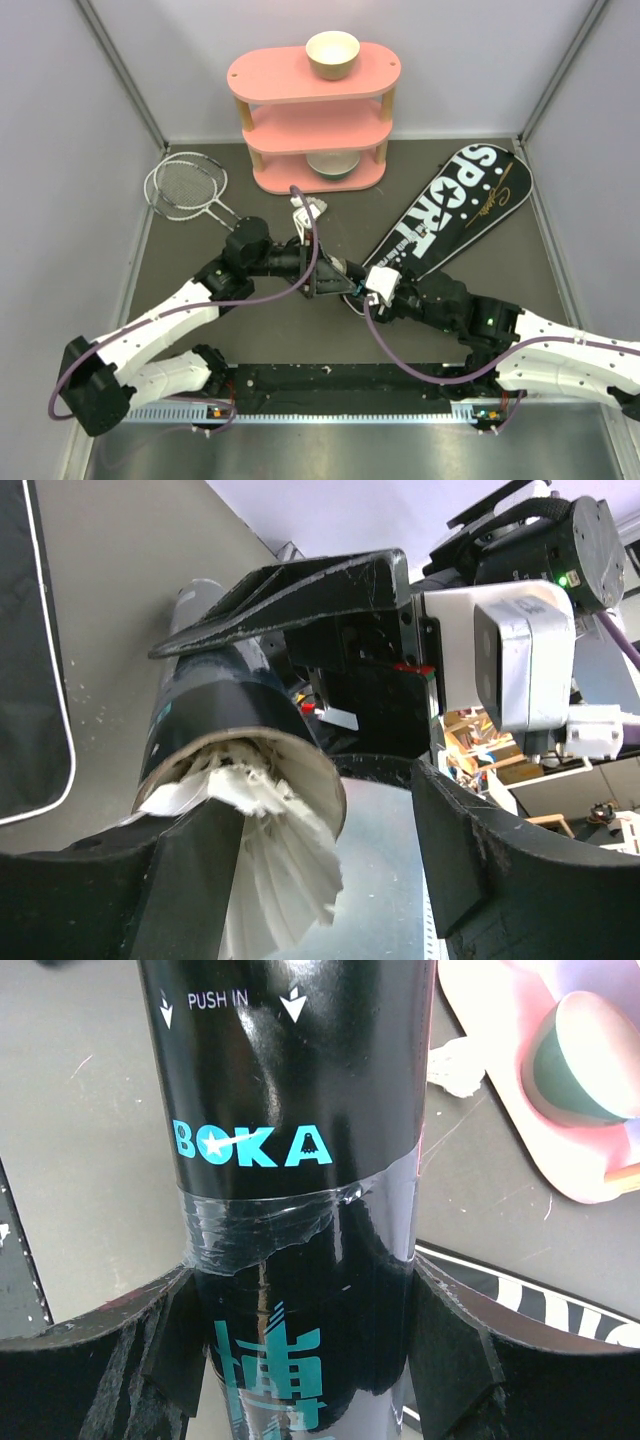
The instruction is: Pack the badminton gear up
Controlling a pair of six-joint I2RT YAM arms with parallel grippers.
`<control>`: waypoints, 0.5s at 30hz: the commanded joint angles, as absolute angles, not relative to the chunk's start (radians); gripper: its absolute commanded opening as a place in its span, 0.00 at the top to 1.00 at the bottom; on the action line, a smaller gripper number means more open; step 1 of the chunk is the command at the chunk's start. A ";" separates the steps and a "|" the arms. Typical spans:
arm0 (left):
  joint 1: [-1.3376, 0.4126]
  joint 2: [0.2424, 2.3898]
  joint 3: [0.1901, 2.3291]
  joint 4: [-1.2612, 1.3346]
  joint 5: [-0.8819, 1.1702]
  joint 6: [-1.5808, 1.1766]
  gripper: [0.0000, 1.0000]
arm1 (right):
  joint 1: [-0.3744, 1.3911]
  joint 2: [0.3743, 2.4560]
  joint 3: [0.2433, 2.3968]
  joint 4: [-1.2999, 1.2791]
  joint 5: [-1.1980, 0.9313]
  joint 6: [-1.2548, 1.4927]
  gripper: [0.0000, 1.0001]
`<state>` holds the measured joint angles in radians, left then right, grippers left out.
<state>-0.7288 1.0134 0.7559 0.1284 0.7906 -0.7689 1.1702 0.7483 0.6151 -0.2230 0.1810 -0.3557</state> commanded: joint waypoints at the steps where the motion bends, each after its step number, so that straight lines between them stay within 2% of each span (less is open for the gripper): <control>1: -0.759 1.087 0.785 0.297 0.825 -0.830 0.29 | 1.193 0.726 0.623 -0.130 0.166 -0.348 1.00; 6: -0.816 1.147 0.778 0.402 0.828 -0.879 0.27 | 1.195 0.721 0.620 -0.124 0.173 -0.348 1.00; 15: -0.876 1.178 0.773 0.436 0.818 -0.913 0.25 | 1.200 0.692 0.604 -0.100 0.206 -0.350 1.00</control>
<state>-0.8112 1.1606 0.7559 0.3161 0.7673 -0.8669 1.1709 0.7219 0.5968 -0.2779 0.2306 -0.3573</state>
